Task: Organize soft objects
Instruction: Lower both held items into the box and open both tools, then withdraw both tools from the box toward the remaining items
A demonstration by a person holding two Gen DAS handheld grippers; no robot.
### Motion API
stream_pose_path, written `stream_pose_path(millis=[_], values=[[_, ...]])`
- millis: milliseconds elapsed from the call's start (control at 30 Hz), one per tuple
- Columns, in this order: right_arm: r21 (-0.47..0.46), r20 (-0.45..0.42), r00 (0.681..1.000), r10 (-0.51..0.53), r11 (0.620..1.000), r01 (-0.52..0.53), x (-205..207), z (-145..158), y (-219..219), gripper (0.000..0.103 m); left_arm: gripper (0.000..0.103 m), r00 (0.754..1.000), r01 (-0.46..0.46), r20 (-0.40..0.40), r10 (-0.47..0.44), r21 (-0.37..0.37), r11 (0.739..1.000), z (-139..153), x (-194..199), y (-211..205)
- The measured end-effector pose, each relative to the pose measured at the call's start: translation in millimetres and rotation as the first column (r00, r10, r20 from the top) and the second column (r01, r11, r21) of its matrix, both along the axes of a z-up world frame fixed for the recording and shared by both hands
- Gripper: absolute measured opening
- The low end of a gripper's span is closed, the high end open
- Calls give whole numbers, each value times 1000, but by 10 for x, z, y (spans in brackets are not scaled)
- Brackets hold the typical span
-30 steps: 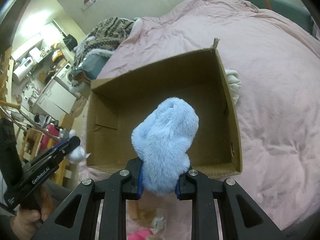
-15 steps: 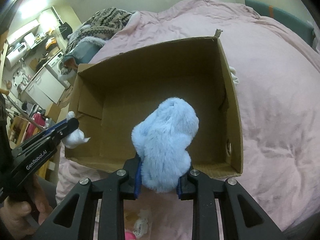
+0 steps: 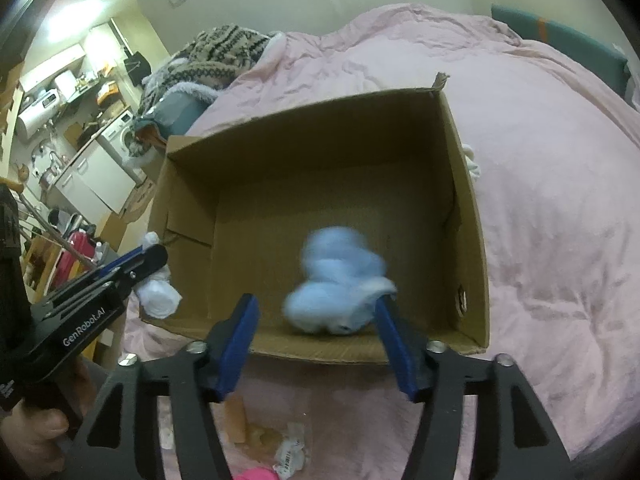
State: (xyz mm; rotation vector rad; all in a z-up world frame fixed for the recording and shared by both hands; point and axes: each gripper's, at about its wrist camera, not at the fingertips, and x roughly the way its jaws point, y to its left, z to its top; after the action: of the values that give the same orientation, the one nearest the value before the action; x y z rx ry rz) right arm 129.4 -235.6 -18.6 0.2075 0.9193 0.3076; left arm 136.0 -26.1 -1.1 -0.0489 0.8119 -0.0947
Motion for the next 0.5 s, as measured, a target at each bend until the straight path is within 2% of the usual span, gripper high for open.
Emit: stream_pose_path(millis=[100, 133, 167, 233, 500], values=[[30, 28, 999, -18, 999, 17, -29, 61, -42, 80, 40, 1000, -9, 9, 9, 2, 1000, 31, -24, 2], [41, 39, 999, -21, 999, 20, -35, 82, -55, 83, 59, 1000, -15, 13, 15, 4, 1000, 45, -27, -1], [48, 48, 999, -25, 999, 23, -42, 99, -68, 88, 73, 999, -23, 23, 23, 4, 1000, 67, -44, 5], [48, 55, 998, -29, 999, 27, -54, 106, -82, 93, 74, 999, -22, 45, 22, -10, 1000, 106, -71, 16], [24, 62, 998, -17, 1000, 16, -49, 107, -42, 93, 74, 999, -32, 32, 31, 10, 999, 117, -77, 5]])
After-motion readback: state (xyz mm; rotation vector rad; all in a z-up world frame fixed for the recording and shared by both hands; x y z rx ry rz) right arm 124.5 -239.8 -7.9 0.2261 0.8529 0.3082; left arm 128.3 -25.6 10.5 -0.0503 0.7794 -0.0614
